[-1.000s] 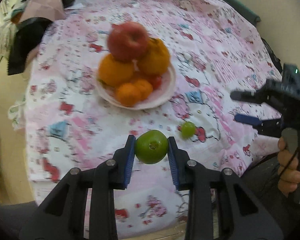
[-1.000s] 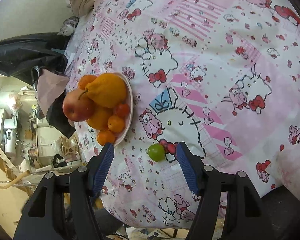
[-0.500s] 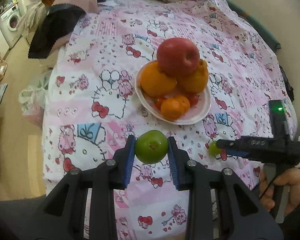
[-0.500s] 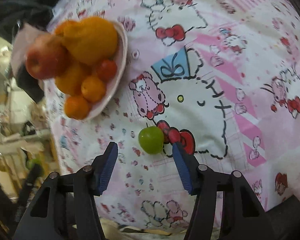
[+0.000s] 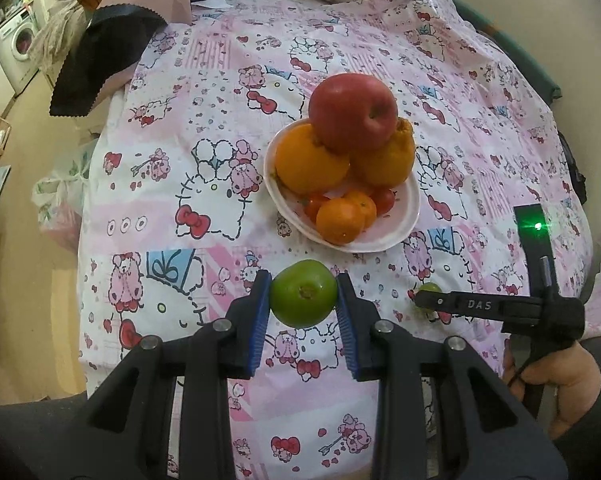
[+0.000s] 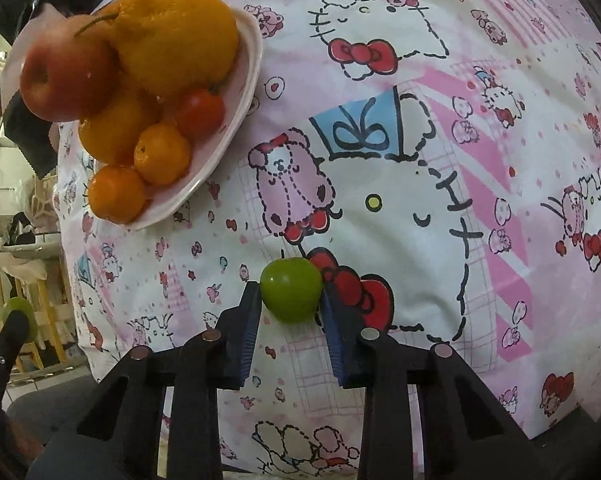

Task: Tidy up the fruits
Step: 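Grasp the other green tomato with the right tool while the left tool holds its tomato, then carry both green tomatoes onto the plate and open both tools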

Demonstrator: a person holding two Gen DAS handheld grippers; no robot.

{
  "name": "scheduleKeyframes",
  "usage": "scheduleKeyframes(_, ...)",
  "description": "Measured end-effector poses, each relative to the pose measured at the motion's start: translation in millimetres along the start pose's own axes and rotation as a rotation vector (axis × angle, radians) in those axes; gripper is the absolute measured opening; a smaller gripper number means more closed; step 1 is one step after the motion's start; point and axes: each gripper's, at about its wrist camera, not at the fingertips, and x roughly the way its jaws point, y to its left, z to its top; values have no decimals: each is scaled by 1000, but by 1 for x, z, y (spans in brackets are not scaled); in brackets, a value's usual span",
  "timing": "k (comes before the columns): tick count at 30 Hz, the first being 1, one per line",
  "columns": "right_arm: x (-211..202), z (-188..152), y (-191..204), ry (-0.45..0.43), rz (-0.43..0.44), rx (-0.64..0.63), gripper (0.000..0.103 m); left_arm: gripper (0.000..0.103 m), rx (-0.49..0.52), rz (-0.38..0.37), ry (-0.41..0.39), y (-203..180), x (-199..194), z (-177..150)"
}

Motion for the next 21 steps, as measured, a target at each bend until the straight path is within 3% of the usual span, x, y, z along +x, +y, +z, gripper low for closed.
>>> scheduleKeyframes(11, -83, 0, -41, -226, 143, 102, 32, 28, -6, 34, -9, 1, 5, -1)
scheduleKeyframes(15, -91, 5, -30, -251, 181, 85, 32, 28, -5, 51, -13, 4, 4, -5)
scheduleKeyframes(21, -84, 31, 13, -235, 197, -52, 32, 28, -4, 64, -14, 6, 4, -8)
